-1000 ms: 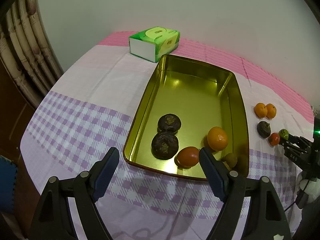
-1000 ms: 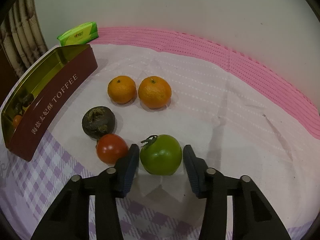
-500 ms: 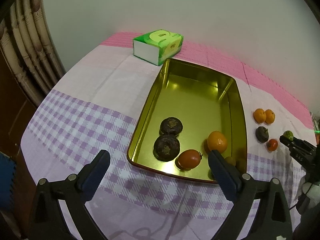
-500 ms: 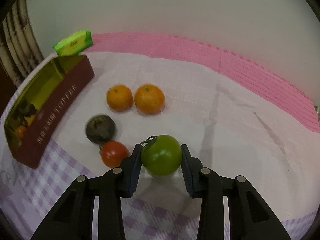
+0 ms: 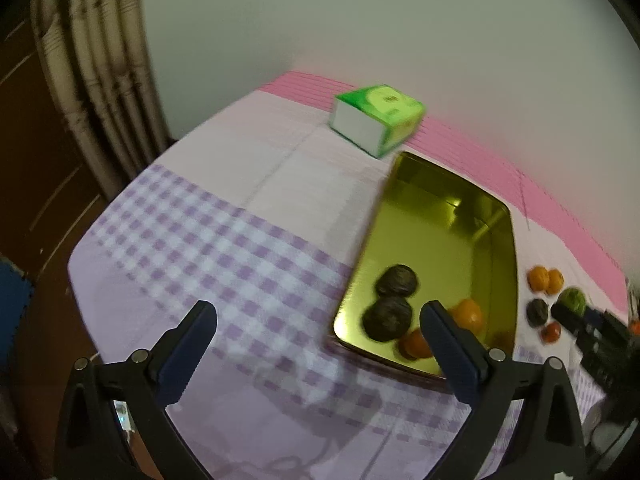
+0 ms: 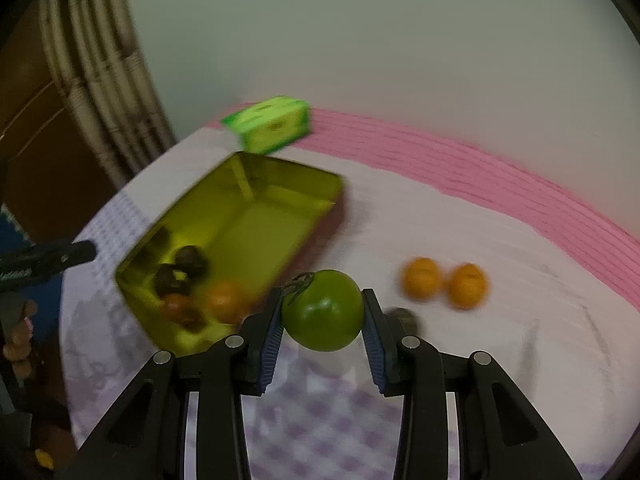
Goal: Organize fruits
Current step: 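Carry the green tomato into the tin and open the right tool, then move the left tool toward the dark brown fruit by the oranges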
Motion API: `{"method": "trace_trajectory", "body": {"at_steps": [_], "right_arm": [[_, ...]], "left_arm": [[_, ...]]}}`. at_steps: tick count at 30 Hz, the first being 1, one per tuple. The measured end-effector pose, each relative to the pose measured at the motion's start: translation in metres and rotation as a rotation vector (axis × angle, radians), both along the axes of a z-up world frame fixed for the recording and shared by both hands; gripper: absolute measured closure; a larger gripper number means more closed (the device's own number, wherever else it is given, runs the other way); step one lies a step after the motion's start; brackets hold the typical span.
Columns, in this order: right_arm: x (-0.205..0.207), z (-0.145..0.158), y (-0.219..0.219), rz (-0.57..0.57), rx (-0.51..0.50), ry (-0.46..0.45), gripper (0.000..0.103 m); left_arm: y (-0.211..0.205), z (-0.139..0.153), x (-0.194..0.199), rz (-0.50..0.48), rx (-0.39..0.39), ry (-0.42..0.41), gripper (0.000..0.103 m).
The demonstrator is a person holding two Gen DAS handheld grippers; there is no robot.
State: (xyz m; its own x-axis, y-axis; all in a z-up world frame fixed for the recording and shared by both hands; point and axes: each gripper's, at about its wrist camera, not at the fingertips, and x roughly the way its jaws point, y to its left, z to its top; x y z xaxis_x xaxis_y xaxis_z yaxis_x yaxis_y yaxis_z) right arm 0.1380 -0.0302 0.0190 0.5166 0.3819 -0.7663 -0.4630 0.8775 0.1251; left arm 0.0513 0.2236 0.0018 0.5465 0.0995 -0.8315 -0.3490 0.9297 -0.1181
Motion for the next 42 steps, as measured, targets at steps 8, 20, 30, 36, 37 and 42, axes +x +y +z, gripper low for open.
{"method": "trace_trajectory", "body": {"at_steps": [8,20,30,36,37,42], "right_arm": [[-0.016,-0.019,0.069,0.14,-0.017,0.048,0.065],[-0.018,-0.047,0.087,0.176,-0.076,0.104,0.065],[-0.02,-0.047,0.089,0.18,-0.076,0.096,0.064],[-0.022,-0.045,0.089,0.173,-0.048,0.103,0.058],[-0.022,-0.043,0.089,0.173,-0.048,0.098,0.056],[-0.028,-0.027,0.078,0.159,0.018,0.064,0.047]], "left_arm": [[0.032,-0.004,-0.016,0.089,-0.034,0.008,0.002],[0.023,-0.008,-0.012,0.052,-0.022,-0.004,0.002],[0.021,-0.009,-0.011,0.046,-0.018,0.004,0.002],[0.02,-0.01,-0.011,0.039,-0.015,0.006,0.002],[0.02,-0.01,-0.011,0.039,-0.015,0.007,0.002],[0.018,-0.01,-0.01,0.035,-0.01,0.007,0.002]]}}
